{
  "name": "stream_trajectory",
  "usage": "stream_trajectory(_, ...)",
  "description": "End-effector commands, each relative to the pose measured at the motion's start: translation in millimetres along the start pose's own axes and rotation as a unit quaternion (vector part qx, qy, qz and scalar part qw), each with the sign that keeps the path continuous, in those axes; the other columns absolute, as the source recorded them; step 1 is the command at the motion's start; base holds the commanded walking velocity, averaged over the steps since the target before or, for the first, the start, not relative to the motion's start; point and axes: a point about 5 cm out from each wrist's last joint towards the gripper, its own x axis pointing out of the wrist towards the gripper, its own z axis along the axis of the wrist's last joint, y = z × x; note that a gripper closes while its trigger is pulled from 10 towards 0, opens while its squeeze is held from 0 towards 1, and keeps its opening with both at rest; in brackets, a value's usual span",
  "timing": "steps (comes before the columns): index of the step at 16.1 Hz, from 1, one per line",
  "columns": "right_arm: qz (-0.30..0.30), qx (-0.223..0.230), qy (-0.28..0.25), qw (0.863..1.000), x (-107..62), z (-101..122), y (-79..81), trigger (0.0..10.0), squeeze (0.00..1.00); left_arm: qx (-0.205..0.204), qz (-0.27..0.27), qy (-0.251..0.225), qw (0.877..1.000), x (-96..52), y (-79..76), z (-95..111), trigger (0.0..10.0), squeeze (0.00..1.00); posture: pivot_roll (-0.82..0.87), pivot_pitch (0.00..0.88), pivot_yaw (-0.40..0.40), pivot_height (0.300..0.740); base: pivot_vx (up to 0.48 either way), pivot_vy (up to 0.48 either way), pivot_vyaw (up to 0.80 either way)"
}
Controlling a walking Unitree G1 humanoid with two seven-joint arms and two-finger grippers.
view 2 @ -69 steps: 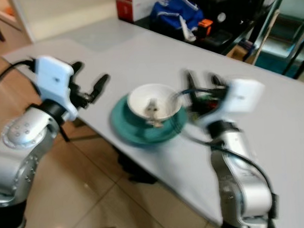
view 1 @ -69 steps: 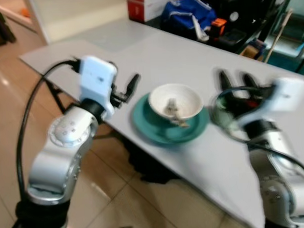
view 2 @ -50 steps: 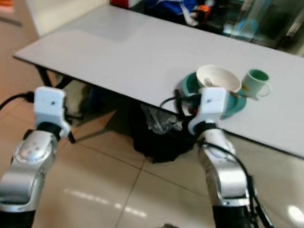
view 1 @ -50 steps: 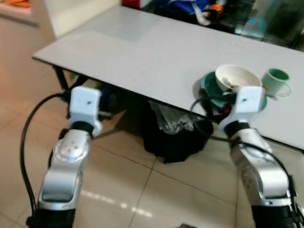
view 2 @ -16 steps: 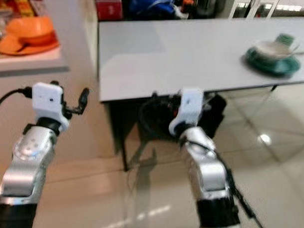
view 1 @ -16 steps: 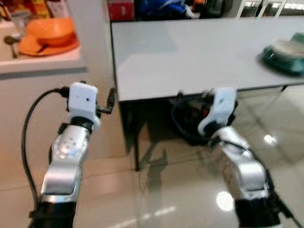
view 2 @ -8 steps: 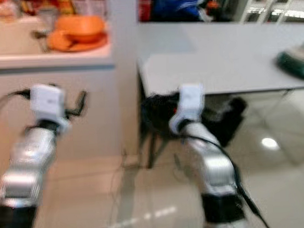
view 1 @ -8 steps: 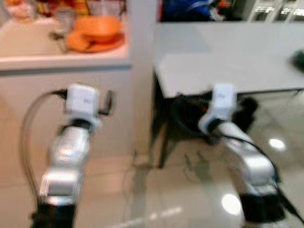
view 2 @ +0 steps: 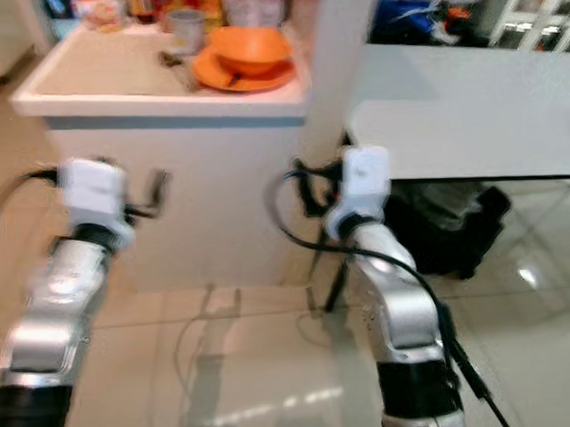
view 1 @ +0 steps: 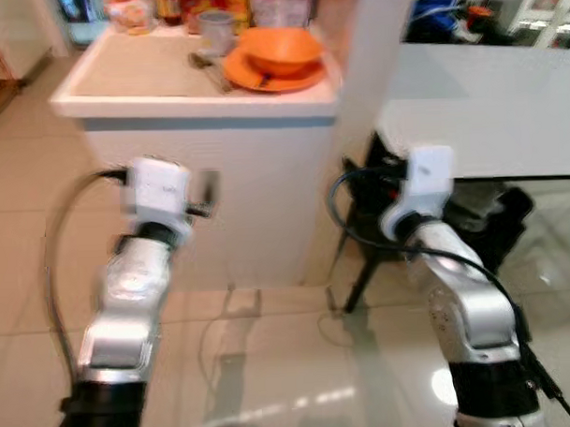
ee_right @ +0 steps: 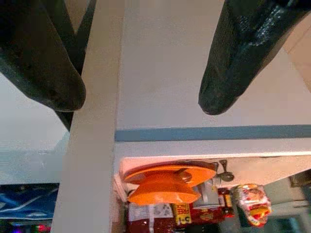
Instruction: Setting the table
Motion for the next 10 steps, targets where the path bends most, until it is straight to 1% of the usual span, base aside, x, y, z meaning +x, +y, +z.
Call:
stream_trajectory(1,0.007,-0.002,-0.020,1.000,0.9,8.2,1.7,10.0,0.00,0.006,0.007,-0.012,1.000,0.9,4.5,5.6,10.0,0.00,0.11,0.000,-0.079,0.740,0.000,0.480,0.00)
stream_trajectory(2,0.009,-0.009,-0.023,1.000,1.3,8.5,1.3,10.0,0.00,0.005,0.007,-0.012,1.000,0.9,4.3,5.7,10.0,0.00,0.10,0.000,-0.080,0.740,0.000,0.480,0.00)
stream_trajectory(3,0.009,-0.008,-0.027,1.000,1.7,9.2,1.7,10.0,0.00,-0.001,0.006,-0.010,1.000,1.0,3.8,5.5,10.0,0.00,0.10,0.000,-0.080,0.740,0.000,0.480,0.00)
stream_trajectory(5,0.009,-0.005,-0.028,1.000,1.6,9.8,1.5,10.0,0.00,-0.012,0.007,-0.023,1.000,0.6,1.6,11.7,10.0,0.00,0.10,0.000,-0.082,0.740,0.000,0.000,0.00)
stream_trajectory(6,0.008,-0.003,-0.029,1.000,1.8,9.8,1.4,10.0,0.00,-0.031,0.012,-0.023,0.999,1.8,2.8,13.8,10.0,0.00,0.10,0.000,-0.084,0.740,0.000,0.000,0.00)
stream_trajectory(7,0.007,-0.001,-0.030,1.000,2.2,10.1,1.4,10.0,0.00,-0.025,0.008,-0.021,0.999,2.5,3.4,15.1,10.0,0.00,0.10,0.000,-0.084,0.740,0.000,0.000,0.00)
stream_trajectory(9,0.006,0.006,-0.037,0.999,2.5,11.6,1.8,10.0,0.00,-0.025,0.020,-0.032,0.999,3.8,5.8,18.4,10.0,0.00,0.10,0.000,-0.087,0.740,0.000,0.000,0.00)
stream_trajectory(10,0.007,0.010,-0.045,0.999,3.1,14.8,1.6,10.0,0.00,-0.019,0.010,-0.054,0.998,4.8,5.4,26.0,10.0,0.00,0.10,0.000,-0.089,0.740,0.000,0.000,0.00)
